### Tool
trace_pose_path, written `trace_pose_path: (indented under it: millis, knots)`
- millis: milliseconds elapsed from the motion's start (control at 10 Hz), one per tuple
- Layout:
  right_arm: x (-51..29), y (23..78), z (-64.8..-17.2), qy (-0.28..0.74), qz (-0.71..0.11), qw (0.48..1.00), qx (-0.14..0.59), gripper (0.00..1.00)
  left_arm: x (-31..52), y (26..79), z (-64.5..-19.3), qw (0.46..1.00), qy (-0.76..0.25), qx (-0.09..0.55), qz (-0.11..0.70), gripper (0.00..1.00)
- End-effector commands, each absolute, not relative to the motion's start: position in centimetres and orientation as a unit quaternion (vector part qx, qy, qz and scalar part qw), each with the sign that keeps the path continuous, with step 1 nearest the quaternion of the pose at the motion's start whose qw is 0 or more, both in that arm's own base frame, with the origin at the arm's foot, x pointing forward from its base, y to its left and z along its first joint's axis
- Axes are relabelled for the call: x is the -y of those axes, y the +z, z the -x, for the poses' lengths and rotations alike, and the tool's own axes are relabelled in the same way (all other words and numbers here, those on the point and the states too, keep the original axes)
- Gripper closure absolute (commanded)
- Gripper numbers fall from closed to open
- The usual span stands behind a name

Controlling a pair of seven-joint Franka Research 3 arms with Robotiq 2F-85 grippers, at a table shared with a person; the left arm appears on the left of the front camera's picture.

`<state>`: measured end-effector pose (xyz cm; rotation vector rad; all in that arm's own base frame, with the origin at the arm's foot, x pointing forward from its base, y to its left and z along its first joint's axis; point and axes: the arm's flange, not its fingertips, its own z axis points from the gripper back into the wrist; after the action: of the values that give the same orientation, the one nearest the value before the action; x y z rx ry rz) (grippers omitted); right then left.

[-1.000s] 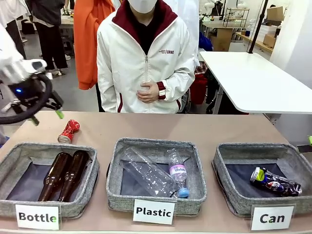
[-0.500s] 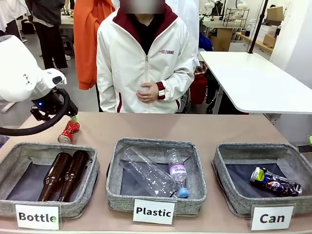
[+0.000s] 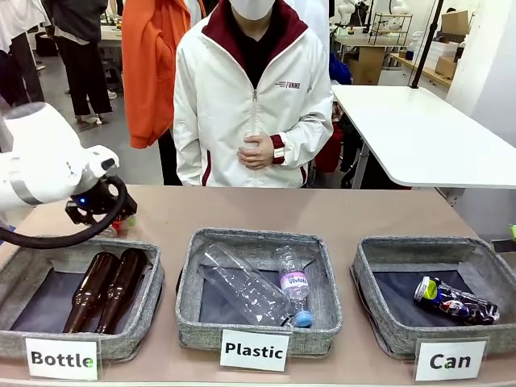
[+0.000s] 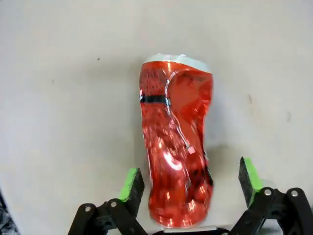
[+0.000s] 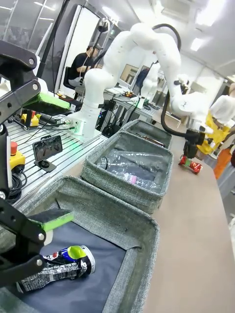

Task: Sort the can waste into the basket.
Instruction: Pick up the can waste from the table and place it in the right Fabric basket.

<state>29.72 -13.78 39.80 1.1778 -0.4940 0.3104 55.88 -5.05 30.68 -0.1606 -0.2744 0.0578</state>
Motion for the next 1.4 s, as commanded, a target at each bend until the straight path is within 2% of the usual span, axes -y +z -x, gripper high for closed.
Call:
trace_pose_path:
  millis: [0, 200, 300, 400, 500, 700, 800, 1000, 1300]
  knots:
    - [13.92, 40.08, -29.66, 0.152, -0.548, 0.789, 0.233, 0.00, 4.95, 29.48, -57.66, 0.988, 0.044, 0.130, 0.063, 0.00]
    - [13.92, 40.08, -29.66, 0.152, -0.548, 0.789, 0.233, 0.00, 5.01, 29.35, -57.62, 0.987, 0.040, 0.138, 0.066, 0.00]
    - [13.92, 40.08, -29.66, 0.152, -0.548, 0.789, 0.233, 0.00, 5.01, 29.29, -57.71, 0.988, 0.037, 0.136, 0.059, 0.41]
    - [13.92, 40.08, -29.66, 0.152, -0.548, 0.789, 0.233, 0.00, 5.19, 29.27, -57.69, 0.989, 0.038, 0.131, 0.056, 0.60]
    - [13.92, 40.08, -29.66, 0.152, -0.548, 0.789, 0.233, 0.00, 5.29, 29.14, -57.47, 0.990, 0.037, 0.127, 0.056, 1.00]
    - [13.92, 40.08, -29.66, 0.152, -0.548, 0.789, 0.233, 0.00, 5.26, 29.24, -57.52, 0.990, 0.036, 0.122, 0.058, 1.00]
    - [13.92, 40.08, -29.66, 0.152, -0.548, 0.789, 0.233, 0.00, 5.02, 29.31, -57.69, 0.990, 0.040, 0.118, 0.065, 0.85]
    - [13.92, 40.08, -29.66, 0.152, -0.548, 0.789, 0.233, 0.00, 4.86, 29.46, -57.46, 0.990, 0.042, 0.116, 0.069, 1.00]
    - [13.92, 40.08, -29.66, 0.152, -0.548, 0.789, 0.233, 0.00, 4.62, 29.81, -57.55, 0.990, 0.047, 0.115, 0.068, 1.00]
